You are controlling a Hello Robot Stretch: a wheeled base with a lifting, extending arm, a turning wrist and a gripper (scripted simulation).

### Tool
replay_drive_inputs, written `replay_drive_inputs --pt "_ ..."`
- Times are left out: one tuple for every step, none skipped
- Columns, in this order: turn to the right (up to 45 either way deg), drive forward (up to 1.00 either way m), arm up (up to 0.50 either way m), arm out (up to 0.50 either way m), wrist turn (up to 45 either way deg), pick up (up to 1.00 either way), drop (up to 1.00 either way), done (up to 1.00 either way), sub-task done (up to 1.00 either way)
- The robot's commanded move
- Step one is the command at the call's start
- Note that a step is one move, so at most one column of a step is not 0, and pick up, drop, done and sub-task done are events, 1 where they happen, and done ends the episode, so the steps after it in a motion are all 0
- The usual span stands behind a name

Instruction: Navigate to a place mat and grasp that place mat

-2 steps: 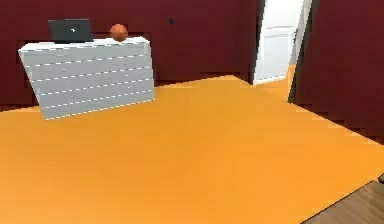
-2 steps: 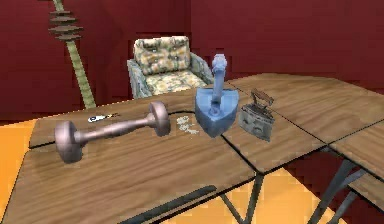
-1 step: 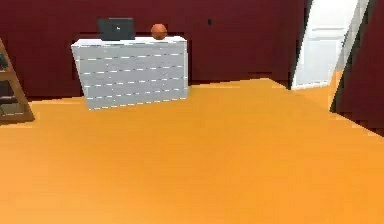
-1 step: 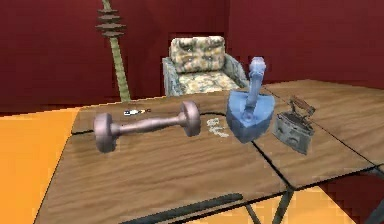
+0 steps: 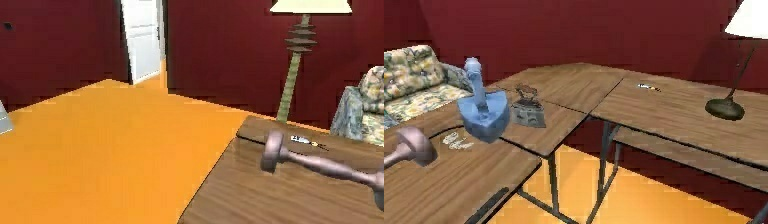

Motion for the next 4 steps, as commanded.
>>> replay_drive_inputs --pt "45.0 0.0 0.0 0.0 0.0 0.0 0.0 0.0 0.0" --pt "45.0 0.0 0.0 0.0 0.0 0.0 0.0 0.0 0.0" --pt "15.0 0.0 0.0 0.0 0.0 0.0 0.0 0.0 0.0" --pt "0.0 0.25 0.0 0.0 0.0 0.0 0.0 0.0 0.0"
